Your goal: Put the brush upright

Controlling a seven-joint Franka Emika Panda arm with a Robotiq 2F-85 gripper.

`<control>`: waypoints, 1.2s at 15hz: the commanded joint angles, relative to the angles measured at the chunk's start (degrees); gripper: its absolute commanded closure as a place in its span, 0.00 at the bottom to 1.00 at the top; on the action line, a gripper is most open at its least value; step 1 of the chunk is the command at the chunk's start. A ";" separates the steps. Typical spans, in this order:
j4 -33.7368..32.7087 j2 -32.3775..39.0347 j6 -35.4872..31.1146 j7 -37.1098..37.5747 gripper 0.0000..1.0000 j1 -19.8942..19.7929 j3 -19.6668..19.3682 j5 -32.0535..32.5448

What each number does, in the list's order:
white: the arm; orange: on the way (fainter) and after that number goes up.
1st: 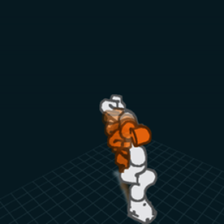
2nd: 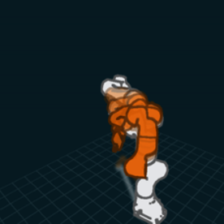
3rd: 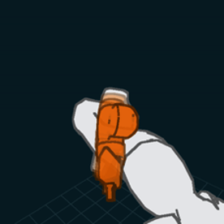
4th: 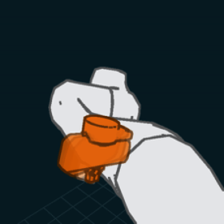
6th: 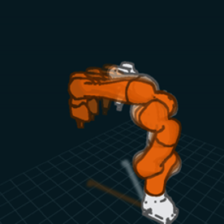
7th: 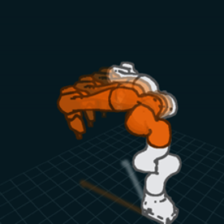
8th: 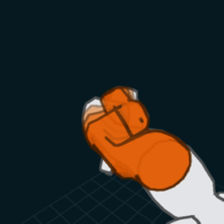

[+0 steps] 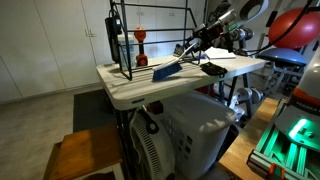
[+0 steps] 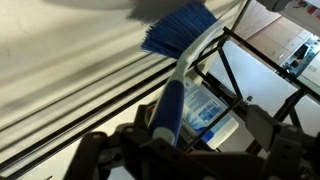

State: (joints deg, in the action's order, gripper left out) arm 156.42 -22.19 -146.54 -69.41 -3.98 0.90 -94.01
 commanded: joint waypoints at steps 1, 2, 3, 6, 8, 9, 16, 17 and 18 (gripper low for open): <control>0.44 0.26 -2.34 7.16 0.00 -0.81 1.31 7.37; 0.43 0.86 -2.39 8.54 0.00 -0.79 1.12 9.16; 0.44 1.26 -2.46 9.64 0.00 -0.76 0.90 10.63; 0.25 2.76 -2.59 11.92 0.00 -1.29 0.61 13.71; 0.07 3.89 -2.85 13.06 0.00 -1.75 0.52 15.18; 0.04 4.46 -3.09 13.63 0.00 -2.07 0.55 16.03; 1.04 3.71 -4.71 18.96 0.00 -1.86 -0.27 25.41; 1.66 2.03 -3.44 20.77 0.00 -1.91 -0.28 29.34; 2.04 0.56 -2.96 21.80 0.00 -1.75 -0.31 32.24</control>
State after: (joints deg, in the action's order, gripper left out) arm 156.48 -17.39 -150.11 -52.38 -6.66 1.02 -69.67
